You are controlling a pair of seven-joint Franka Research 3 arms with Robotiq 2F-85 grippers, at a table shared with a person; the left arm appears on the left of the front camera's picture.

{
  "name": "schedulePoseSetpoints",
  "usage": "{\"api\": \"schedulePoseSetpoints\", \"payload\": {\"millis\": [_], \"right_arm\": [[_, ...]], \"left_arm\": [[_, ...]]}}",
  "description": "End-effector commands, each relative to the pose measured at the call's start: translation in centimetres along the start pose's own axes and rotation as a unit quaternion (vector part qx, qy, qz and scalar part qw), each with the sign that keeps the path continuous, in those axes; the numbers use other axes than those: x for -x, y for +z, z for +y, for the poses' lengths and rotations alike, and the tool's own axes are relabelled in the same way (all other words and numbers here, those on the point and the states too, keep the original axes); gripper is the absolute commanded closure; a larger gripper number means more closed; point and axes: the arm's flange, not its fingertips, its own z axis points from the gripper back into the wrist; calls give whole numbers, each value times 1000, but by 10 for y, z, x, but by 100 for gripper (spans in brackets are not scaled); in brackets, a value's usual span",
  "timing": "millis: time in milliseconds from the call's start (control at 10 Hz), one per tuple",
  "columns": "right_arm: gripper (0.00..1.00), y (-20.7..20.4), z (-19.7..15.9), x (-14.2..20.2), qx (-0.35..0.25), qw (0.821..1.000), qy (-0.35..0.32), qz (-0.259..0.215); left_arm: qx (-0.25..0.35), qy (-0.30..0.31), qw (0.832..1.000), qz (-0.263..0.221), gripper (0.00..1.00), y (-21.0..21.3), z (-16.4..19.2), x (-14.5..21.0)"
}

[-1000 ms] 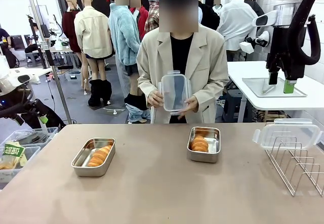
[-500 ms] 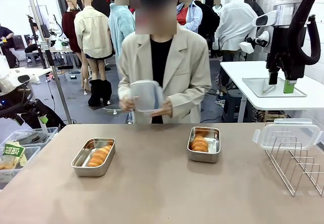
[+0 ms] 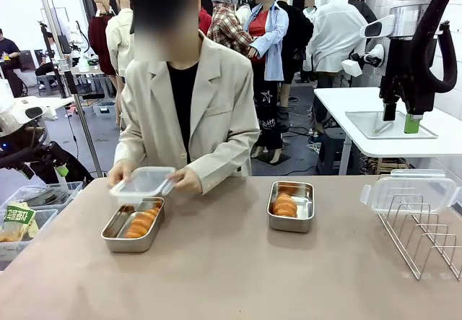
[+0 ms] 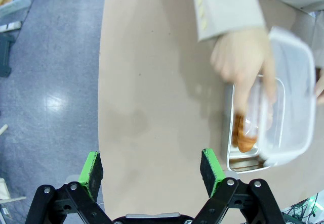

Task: Place the bread in airtight containers.
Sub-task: Pick up one Airtight Container lid and hand it to the human.

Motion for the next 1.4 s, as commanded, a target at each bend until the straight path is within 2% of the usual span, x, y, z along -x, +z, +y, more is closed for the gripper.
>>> {"api": "schedulePoseSetpoints", "payload": {"millis": [0,1300], "right_arm": [[0,1,-1,0,-5,1000,-1,0],[0,1,-1,0,-5,1000,-1,0]], "left_arm": [[-3,-1,1000,1,0,2,2,0],[-3,-1,1000,1,0,2,2,0]]}}
